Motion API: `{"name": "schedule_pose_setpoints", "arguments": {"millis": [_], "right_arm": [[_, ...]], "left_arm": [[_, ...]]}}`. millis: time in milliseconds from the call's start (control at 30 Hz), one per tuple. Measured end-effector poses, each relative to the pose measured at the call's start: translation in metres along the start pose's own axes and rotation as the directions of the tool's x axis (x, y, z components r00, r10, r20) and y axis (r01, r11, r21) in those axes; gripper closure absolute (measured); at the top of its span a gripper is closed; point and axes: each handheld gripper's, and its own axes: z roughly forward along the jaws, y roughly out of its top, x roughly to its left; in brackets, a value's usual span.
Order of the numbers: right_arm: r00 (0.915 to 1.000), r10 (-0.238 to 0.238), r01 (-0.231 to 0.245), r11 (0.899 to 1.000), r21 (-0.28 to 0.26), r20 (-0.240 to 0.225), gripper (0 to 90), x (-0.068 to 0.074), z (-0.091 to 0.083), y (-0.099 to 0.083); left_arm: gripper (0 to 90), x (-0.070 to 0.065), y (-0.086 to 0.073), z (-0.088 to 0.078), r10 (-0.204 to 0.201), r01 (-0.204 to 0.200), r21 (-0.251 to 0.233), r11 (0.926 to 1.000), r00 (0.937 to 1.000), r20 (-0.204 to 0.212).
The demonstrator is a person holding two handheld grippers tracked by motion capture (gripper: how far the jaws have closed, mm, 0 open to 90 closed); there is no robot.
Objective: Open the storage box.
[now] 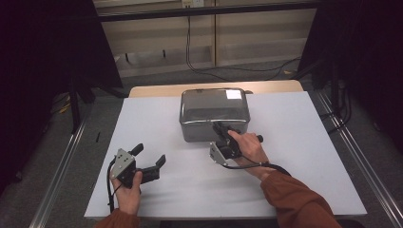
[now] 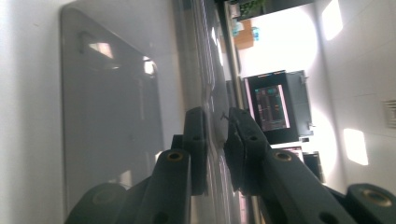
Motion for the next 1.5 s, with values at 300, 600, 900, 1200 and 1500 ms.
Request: {"name": "schedule_pose_setpoints", "arguments": {"millis": [300, 600, 900, 1200, 1500], "right_arm": [[1.0, 0.006, -0.006, 1.0, -0.009, 0.001, 78.4, -0.002, 0.001, 0.0], [1.0, 0.006, -0.006, 1.0, -0.019, 0.003, 78.6, -0.004, 0.001, -0.001], [0.9998, 0.011, -0.011, 1.0, -0.023, 0.014, 79.2, -0.01, 0.001, 0.001], [0.9992, 0.032, -0.031, 0.999, -0.029, 0.026, 79.4, -0.015, 0.0, 0.001], [0.9985, 0.043, -0.042, 0.999, -0.03, 0.033, 79.9, -0.023, 0.0, 0.003]], "left_arm": [[3.4, 0.002, 0.001, 0.007, -0.011, 0.011, -0.003, 0.9999, 0.9999, 0.007], [2.4, -0.004, 0.012, 0.016, 0.038, -0.037, -0.034, 0.9988, 0.9984, 0.043], [3.1, 0.0, 0.015, 0.031, -0.003, 0.003, -0.009, 1.0, 0.9974, 0.071], [3.1, 0.001, 0.021, 0.043, 0.021, -0.02, -0.017, 0.9997, 0.9962, 0.085], [4.1, 0.004, 0.032, 0.061, 0.039, -0.038, -0.019, 0.9991, 0.9934, 0.107]]}}
